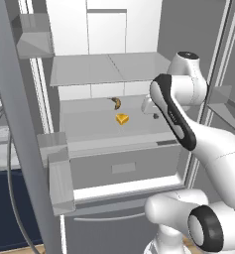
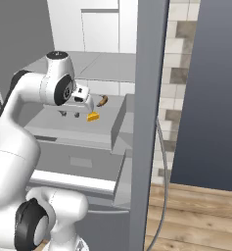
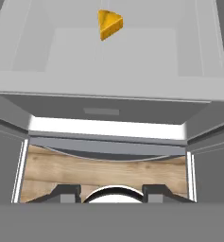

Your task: Pick the cheese from the fridge and the cheese grater from the cabinet and place them next to the salad bowl.

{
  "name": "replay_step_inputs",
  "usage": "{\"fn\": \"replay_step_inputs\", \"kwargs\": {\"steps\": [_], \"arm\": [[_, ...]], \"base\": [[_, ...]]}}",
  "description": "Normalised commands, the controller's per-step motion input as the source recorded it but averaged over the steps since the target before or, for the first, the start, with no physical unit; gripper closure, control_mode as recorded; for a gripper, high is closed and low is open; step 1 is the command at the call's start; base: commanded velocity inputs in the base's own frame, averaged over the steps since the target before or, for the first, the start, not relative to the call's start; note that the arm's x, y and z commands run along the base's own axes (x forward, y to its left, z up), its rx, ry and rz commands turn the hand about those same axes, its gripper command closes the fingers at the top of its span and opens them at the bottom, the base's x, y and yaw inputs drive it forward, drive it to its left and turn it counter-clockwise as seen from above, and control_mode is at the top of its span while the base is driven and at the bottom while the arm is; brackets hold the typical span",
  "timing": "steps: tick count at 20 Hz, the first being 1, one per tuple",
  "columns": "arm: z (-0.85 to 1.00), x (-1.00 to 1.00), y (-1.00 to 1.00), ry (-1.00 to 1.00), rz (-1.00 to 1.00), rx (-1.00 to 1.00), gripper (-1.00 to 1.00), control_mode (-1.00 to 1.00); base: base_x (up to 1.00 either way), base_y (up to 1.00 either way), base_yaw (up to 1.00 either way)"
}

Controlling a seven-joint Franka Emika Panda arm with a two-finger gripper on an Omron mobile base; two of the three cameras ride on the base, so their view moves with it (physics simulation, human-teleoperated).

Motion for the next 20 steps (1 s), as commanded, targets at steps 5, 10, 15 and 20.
{"fn": "replay_step_inputs", "kwargs": {"steps": [5, 10, 15, 20], "arm": [[-0.03, -0.09, 0.0, -0.02, 0.0, -0.02, -1.0, -1.0], [-0.23, -0.21, 0.0, -0.14, 0.0, -0.06, -1.0, -1.0], [-0.23, -0.03, 0.09, -0.23, 0.0, 0.0, -1.0, -1.0], [-0.25, 0.0, 0.2, -0.4, 0.0, -0.03, -1.0, -1.0]], "base": [[0.0, 0.0, 0.0], [0.0, 0.0, 0.0], [0.0, 0.0, 0.0], [0.0, 0.0, 0.0]]}}
